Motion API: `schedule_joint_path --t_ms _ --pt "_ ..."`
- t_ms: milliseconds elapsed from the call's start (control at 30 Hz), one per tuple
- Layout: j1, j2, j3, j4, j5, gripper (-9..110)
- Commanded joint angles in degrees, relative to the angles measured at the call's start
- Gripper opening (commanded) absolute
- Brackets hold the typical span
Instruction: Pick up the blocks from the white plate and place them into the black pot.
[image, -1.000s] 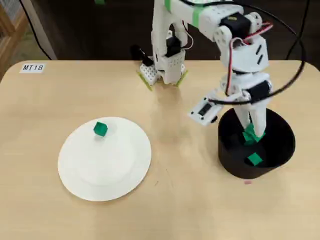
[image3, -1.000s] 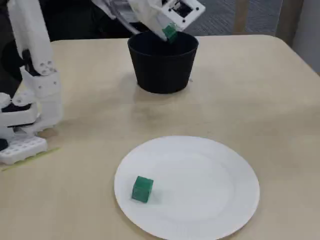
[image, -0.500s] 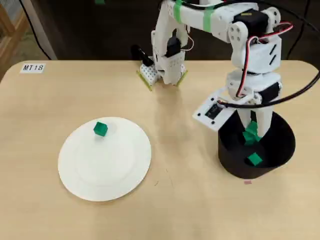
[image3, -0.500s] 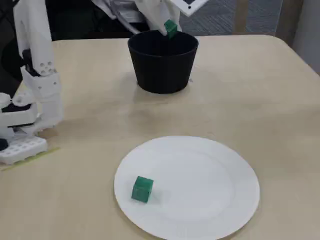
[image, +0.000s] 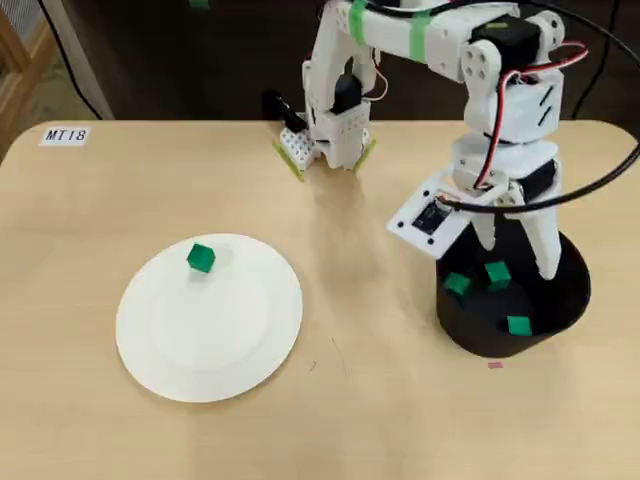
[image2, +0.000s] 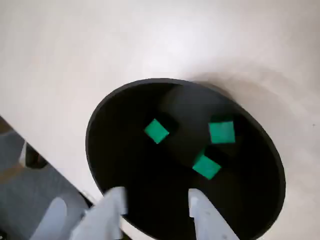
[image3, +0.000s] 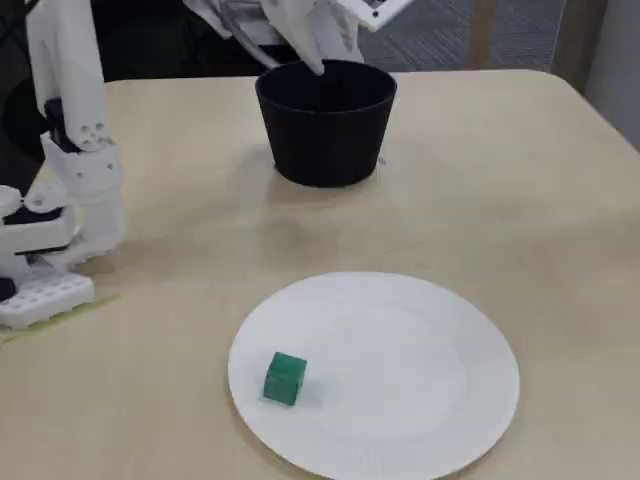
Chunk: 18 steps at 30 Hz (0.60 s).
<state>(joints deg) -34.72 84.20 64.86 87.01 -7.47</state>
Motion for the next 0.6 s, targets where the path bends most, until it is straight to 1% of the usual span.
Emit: schedule_joint_path --t_ms 0,100,200,300,433,567 --pt "2.7 2.5 -3.2 1.1 2.1 -2" --pt "7.6 5.3 -3.2 2.6 2.5 -2" --pt "14.8 9.0 -2.5 4.0 2.3 -2" --pt "25.5 11.7 -0.9 7.5 0.3 -2" --pt "41.1 17.2 7.7 6.9 -3.8 -2" --pt "53.1 19.1 12.5 6.8 -7.6 -2"
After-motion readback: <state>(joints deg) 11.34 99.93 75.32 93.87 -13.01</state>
